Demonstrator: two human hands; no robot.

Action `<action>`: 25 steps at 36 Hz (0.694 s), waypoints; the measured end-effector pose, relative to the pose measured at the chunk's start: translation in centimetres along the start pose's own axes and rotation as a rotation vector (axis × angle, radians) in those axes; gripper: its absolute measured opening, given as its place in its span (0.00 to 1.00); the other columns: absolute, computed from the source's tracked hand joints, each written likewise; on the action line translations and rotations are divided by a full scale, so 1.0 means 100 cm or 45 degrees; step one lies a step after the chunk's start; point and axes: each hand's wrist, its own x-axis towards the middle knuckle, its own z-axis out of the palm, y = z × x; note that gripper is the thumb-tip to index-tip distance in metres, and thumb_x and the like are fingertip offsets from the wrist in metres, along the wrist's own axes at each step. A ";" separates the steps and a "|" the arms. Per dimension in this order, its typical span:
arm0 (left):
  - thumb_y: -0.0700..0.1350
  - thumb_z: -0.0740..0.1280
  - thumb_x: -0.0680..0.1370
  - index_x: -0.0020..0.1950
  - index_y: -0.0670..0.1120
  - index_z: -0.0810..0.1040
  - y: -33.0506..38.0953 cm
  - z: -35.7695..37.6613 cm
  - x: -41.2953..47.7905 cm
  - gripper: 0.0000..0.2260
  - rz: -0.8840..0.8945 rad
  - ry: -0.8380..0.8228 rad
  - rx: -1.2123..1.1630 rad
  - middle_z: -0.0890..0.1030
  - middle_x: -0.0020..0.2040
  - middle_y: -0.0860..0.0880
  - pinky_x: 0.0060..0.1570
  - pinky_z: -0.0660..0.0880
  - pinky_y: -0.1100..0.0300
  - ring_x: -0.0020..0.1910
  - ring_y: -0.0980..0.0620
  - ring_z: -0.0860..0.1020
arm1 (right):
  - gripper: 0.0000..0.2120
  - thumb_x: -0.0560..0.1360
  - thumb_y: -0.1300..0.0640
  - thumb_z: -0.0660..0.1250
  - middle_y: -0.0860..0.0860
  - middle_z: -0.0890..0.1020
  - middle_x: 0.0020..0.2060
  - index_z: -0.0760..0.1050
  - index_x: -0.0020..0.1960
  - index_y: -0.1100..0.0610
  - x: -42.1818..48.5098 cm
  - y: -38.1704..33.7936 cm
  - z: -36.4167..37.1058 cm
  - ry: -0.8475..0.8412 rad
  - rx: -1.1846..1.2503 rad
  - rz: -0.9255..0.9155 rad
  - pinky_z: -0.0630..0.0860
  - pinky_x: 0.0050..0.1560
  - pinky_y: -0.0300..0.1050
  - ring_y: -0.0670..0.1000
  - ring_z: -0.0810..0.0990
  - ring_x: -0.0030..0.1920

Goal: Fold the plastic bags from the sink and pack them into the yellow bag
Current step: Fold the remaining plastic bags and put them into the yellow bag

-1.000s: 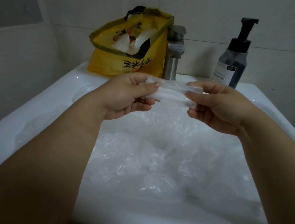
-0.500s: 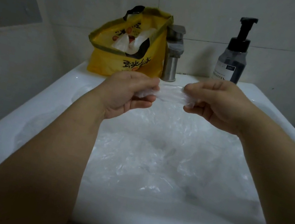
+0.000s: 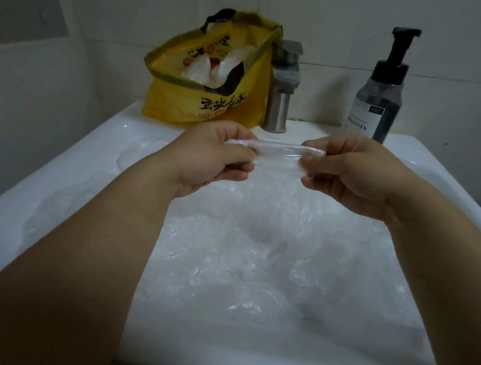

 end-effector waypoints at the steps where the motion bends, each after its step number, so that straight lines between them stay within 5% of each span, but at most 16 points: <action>1: 0.36 0.66 0.79 0.49 0.46 0.77 0.000 0.001 -0.001 0.05 -0.009 -0.006 0.024 0.81 0.40 0.46 0.38 0.79 0.66 0.35 0.58 0.80 | 0.06 0.74 0.69 0.65 0.57 0.82 0.42 0.80 0.46 0.62 0.000 0.001 0.001 -0.010 0.005 -0.002 0.79 0.36 0.37 0.50 0.81 0.37; 5: 0.37 0.64 0.80 0.50 0.47 0.76 0.002 0.001 -0.004 0.05 -0.034 -0.064 0.067 0.83 0.39 0.46 0.35 0.79 0.65 0.32 0.57 0.79 | 0.05 0.76 0.66 0.65 0.56 0.81 0.34 0.79 0.48 0.60 -0.002 0.001 0.000 -0.065 0.000 0.003 0.79 0.32 0.39 0.48 0.79 0.30; 13: 0.30 0.60 0.78 0.44 0.42 0.80 0.011 -0.001 -0.009 0.12 0.028 -0.120 -0.389 0.83 0.34 0.46 0.33 0.79 0.66 0.31 0.57 0.80 | 0.09 0.75 0.72 0.60 0.55 0.79 0.29 0.77 0.43 0.63 -0.004 -0.004 0.002 -0.100 0.180 -0.139 0.78 0.32 0.39 0.49 0.77 0.29; 17: 0.34 0.65 0.74 0.42 0.40 0.83 0.012 -0.001 -0.009 0.08 0.010 -0.186 -0.481 0.83 0.35 0.44 0.34 0.80 0.66 0.31 0.56 0.80 | 0.07 0.74 0.70 0.60 0.51 0.76 0.26 0.76 0.41 0.66 -0.006 -0.005 0.002 -0.138 0.215 -0.186 0.77 0.34 0.39 0.45 0.73 0.27; 20: 0.42 0.70 0.67 0.39 0.42 0.84 0.012 -0.002 -0.008 0.05 0.033 -0.149 -0.419 0.83 0.36 0.45 0.33 0.79 0.67 0.31 0.57 0.79 | 0.05 0.70 0.61 0.68 0.52 0.76 0.29 0.77 0.42 0.65 -0.007 -0.005 0.001 -0.187 0.165 -0.214 0.78 0.35 0.38 0.45 0.74 0.28; 25: 0.34 0.67 0.75 0.43 0.44 0.79 0.007 -0.001 -0.005 0.06 0.073 -0.047 -0.260 0.82 0.33 0.51 0.33 0.78 0.68 0.32 0.59 0.79 | 0.07 0.72 0.66 0.68 0.55 0.80 0.42 0.79 0.48 0.60 -0.003 -0.001 0.004 0.014 0.030 -0.244 0.79 0.38 0.37 0.46 0.82 0.33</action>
